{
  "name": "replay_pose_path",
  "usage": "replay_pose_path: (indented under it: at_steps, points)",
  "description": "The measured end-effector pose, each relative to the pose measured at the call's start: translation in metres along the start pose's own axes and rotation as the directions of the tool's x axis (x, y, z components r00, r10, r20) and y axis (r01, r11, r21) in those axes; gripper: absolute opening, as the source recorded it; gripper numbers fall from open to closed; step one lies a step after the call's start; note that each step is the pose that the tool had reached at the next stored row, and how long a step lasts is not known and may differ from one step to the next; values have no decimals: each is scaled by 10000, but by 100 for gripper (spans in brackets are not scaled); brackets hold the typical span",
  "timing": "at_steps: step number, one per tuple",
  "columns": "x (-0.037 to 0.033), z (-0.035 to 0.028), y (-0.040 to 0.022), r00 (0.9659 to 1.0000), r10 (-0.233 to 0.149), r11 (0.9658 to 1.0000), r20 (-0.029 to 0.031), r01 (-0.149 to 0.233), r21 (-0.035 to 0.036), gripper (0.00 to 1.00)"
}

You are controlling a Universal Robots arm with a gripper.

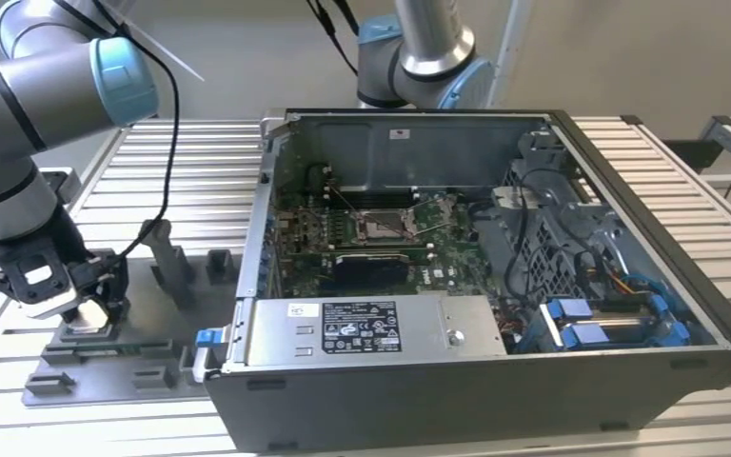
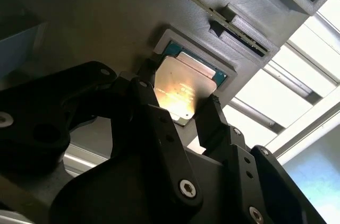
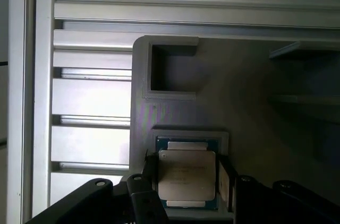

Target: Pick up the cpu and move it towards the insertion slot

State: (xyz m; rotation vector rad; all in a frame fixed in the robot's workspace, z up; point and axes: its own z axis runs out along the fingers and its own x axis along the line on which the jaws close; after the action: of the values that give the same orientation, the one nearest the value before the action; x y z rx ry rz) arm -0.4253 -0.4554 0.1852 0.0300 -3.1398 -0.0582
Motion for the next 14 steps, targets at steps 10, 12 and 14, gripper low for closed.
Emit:
replay_pose_path:
  at_steps: [10,12,14]
  points:
    - [0,-62,2,10000,-2,10000,1,2,-1,0]
    - [0,-97,4,10000,-2,10000,1,2,-1,0]
    - [0,-132,5,10000,-1,10000,0,1,0,0]
